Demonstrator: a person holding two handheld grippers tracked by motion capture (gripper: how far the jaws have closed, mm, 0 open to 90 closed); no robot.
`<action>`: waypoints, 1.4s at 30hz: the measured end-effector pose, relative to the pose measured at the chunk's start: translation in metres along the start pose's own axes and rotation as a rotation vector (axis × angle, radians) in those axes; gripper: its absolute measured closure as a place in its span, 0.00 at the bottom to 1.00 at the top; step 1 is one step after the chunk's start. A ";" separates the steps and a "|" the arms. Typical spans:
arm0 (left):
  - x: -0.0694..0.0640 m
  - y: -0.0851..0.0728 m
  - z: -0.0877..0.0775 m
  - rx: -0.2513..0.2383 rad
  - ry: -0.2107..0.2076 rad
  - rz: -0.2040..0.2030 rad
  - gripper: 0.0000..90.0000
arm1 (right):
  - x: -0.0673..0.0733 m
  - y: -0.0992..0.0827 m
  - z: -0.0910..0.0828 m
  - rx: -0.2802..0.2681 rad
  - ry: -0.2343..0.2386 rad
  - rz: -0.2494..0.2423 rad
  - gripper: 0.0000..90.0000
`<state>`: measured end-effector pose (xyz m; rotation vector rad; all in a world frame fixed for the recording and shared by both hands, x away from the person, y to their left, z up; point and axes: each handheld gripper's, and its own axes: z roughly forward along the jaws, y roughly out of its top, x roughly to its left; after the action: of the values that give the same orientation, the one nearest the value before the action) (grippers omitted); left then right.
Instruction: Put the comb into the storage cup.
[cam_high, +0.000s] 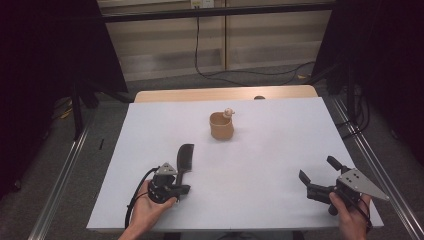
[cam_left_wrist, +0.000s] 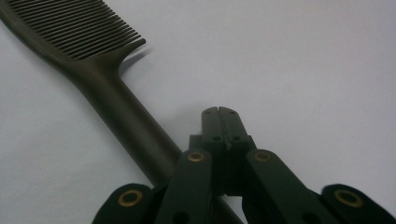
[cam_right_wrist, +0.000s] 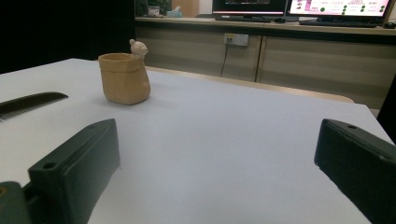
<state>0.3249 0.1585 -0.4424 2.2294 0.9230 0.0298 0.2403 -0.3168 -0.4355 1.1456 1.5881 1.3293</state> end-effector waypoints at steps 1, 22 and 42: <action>0.000 0.000 0.000 -0.001 0.000 -0.006 1.00 | 0.000 0.000 0.000 0.000 0.000 -0.001 0.00; 0.002 -0.003 -0.005 0.019 0.001 -0.016 1.00 | 0.000 0.000 -0.001 -0.002 0.001 0.001 0.00; 0.004 -0.003 -0.010 0.054 -0.004 -0.005 1.00 | 0.000 0.000 0.000 -0.001 0.001 -0.004 0.00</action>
<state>0.3236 0.1685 -0.4383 2.2762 0.9369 -0.0024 0.2401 -0.3168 -0.4355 1.1412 1.5897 1.3282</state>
